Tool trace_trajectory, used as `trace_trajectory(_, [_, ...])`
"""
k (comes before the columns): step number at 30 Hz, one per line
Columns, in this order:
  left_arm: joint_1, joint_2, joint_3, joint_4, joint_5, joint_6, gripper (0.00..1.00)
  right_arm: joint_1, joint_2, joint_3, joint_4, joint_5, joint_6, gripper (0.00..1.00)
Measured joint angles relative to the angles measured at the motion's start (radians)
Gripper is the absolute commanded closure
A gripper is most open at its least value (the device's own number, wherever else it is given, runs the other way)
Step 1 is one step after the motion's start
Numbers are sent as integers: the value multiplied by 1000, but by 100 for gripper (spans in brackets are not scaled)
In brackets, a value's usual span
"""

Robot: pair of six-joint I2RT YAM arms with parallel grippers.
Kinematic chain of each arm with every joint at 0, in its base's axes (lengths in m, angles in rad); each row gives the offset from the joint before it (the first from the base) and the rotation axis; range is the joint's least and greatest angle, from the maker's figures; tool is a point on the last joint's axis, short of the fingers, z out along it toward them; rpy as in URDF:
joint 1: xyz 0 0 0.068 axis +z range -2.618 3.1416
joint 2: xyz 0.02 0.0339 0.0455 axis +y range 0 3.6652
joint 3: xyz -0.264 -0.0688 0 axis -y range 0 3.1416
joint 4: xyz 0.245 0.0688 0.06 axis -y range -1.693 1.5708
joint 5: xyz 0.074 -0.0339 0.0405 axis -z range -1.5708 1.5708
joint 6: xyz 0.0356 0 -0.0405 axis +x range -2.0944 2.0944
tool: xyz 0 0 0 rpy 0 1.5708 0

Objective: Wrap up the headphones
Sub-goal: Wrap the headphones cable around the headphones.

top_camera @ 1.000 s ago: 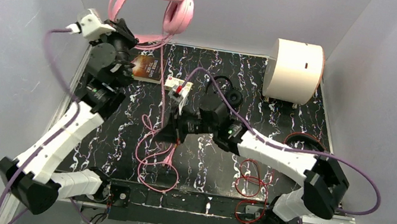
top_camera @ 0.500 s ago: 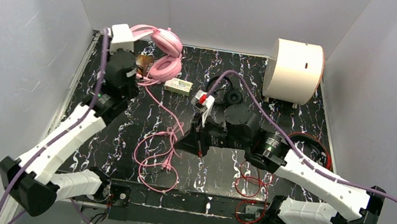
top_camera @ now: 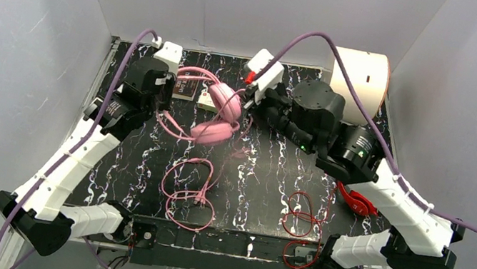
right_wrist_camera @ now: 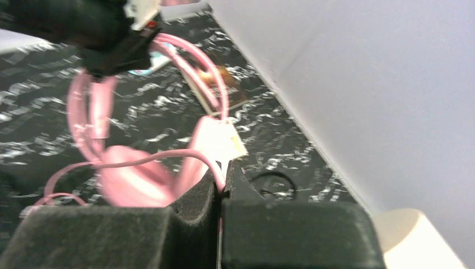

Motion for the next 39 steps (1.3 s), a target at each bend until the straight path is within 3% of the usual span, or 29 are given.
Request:
trace_trajectory(6, [-2,-58,-32,-86,204,38,100,-63,72,3,3,38,-197,100])
trace_trajectory(9, [-1,-135,-53,-98,306,39,100,-236,90,-31,6,-130,-217,99])
trace_trajectory(13, [3,-209,-41,-43,421,11,100,-428,90,-132,30,-462,-205,96])
trace_trajectory(19, [6,-220,-32,-60,613,-27,100,-473,91,-270,192,-748,-132,92])
trace_trajectory(22, [6,-217,-24,-43,715,-90,100,-473,91,-375,320,-831,-50,83])
trace_trajectory(26, [8,-200,9,-29,797,-152,100,-484,90,-467,453,-866,51,78])
trace_trajectory(31, [6,-198,29,64,855,-326,100,-505,91,-572,657,-874,224,58])
trace_trajectory(35, [1,-183,51,152,864,-506,100,-505,106,-621,799,-816,396,44])
trace_trajectory(39, [1,-157,73,172,822,-659,100,-505,137,-655,941,-796,510,38])
